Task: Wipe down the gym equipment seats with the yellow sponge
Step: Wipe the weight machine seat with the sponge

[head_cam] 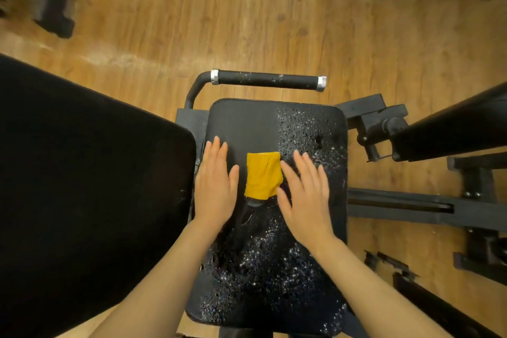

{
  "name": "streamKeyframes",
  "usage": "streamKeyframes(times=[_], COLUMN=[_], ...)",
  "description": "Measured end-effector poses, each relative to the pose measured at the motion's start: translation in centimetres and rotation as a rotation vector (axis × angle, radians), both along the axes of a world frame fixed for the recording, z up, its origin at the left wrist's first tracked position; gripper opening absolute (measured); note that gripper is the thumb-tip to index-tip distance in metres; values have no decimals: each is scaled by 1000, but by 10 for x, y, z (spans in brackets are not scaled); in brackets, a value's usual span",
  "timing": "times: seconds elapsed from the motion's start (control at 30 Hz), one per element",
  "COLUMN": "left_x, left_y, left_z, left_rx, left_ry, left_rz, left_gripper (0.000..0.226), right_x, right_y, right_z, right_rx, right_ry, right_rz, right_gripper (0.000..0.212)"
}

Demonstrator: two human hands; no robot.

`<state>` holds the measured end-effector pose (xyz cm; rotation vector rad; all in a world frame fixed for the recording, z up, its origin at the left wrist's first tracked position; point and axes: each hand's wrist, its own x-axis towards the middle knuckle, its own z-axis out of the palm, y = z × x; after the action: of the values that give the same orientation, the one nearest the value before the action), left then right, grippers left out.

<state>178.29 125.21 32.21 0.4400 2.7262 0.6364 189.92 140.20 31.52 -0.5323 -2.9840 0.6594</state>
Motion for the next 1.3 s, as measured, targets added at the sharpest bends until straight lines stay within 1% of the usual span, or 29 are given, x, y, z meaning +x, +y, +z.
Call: streamKeyframes(times=[0.1, 0.17, 0.23, 0.33, 0.43, 0.57, 0.67, 0.73, 0.83, 0.9, 1.07, 1.13, 1.2, 1.3], left_x=[-5, -10, -17, -32, -44, -43, -43, -43, -43, -43, -43, -44, -44, -43], left_y=[6, 10, 15, 25, 32, 31, 30, 31, 30, 29, 29, 30, 29, 29], left_z=[-3, -6, -10, -17, -27, -37, -39, -39, -38, -39, -39, -40, -41, -41], left_rx=[-18, -32, -56, -75, -110, -186, -189, -196, -195, -195, -181, -179, -178, -166], left_ry=[12, 14, 34, 112, 165, 229, 233, 243, 245, 246, 258, 264, 269, 279], left_rz=[-33, -43, -53, -118, -153, -181, -183, -183, -182, -180, -183, -181, -183, -182], left_gripper=[50, 48, 47, 46, 46, 49, 49, 49, 49, 49, 49, 48, 48, 48], right_x=[-11, -18, -22, -33, -54, -73, -61, -43, -32, -50, -131, -146, -135, -87], right_y=[-26, -34, -32, -16, 8, 34, 25, 7, -9, -3, 44, 53, 47, 20], right_z=[-4, -11, -18, -21, -23, -23, -21, -21, -23, -26, -28, -26, -24, -24], right_rx=[27, 98, 164, 202, 174, 71, 90, 122, 114, 123, 117, 110, 117, 116], right_ry=[-39, -123, -172, -166, -145, -122, -117, -133, -176, -171, -151, -148, -135, -127], right_rz=[156, 199, 212, 161, 94, 184, 161, 91, -6, -24, -47, -34, -34, -13], right_gripper=[53, 59, 61, 59, 55, 50, 53, 56, 62, 59, 53, 52, 52, 51])
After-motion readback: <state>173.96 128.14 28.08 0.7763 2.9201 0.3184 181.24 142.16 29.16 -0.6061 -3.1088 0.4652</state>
